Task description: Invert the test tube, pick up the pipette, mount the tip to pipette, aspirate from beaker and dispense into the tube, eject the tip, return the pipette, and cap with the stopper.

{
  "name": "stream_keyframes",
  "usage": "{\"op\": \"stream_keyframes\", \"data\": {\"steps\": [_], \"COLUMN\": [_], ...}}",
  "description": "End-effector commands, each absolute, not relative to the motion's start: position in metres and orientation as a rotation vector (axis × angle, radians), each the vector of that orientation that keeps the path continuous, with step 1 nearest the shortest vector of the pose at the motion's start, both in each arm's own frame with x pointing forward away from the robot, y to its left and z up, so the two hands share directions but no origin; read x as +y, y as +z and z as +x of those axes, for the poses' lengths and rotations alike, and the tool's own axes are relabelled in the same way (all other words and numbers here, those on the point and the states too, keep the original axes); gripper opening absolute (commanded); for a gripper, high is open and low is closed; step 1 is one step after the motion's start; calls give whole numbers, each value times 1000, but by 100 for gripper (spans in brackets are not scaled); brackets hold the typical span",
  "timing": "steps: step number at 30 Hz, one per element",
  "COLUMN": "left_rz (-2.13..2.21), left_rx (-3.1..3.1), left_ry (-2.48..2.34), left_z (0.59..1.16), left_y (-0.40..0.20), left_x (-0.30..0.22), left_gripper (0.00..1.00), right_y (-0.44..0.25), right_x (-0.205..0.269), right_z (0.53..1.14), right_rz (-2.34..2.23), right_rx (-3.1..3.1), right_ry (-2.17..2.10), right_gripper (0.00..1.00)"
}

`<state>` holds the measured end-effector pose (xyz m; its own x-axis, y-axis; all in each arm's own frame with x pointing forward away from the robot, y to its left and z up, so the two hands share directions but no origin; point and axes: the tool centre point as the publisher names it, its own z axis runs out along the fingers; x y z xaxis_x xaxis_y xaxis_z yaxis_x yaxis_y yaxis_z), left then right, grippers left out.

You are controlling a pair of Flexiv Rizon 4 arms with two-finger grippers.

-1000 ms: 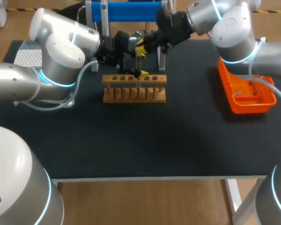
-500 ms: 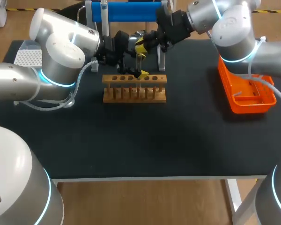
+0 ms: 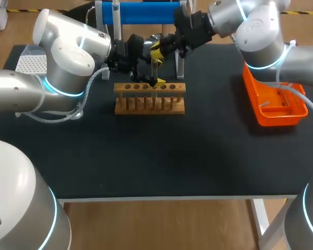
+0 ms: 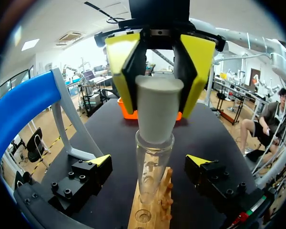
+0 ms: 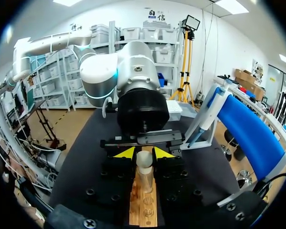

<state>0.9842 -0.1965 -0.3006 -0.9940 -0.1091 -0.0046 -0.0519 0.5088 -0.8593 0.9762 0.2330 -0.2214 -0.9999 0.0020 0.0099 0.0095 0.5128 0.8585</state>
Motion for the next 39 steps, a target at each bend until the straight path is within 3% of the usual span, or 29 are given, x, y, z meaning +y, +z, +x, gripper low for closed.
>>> {"op": "stream_keyframes", "data": {"steps": [1, 28, 30, 31, 32, 33, 39], "left_rz": [-144, -144, -144, -144, -144, -144, -144], "left_rx": [2678, 2678, 2678, 2678, 2678, 2678, 2678], "left_ry": [-1520, -1520, -1520, -1520, -1520, -1520, -1520], "left_z": [984, 984, 984, 984, 984, 984, 984], "left_y": [-301, -301, -301, -301, -301, -301, -301], "left_x": [-197, -197, -197, -197, -197, -197, -197], "left_gripper": [100, 100, 100, 100, 100, 100, 100], "right_y": [-223, -242, -242, -241, -240, -238, -228], "right_x": [235, 230, 228, 227, 226, 225, 216], "right_z": [977, 971, 972, 972, 973, 973, 972], "right_rz": [-9, -20, -33, -38, -40, -36, 14], "right_rx": [-2726, -2740, -2745, -2744, -2739, -2733, -2678], "right_ry": [-1536, -1470, -1478, -1489, -1502, -1519, -1667], "right_gripper": [0, 0, 38, 69, 92, 100, 100]}}
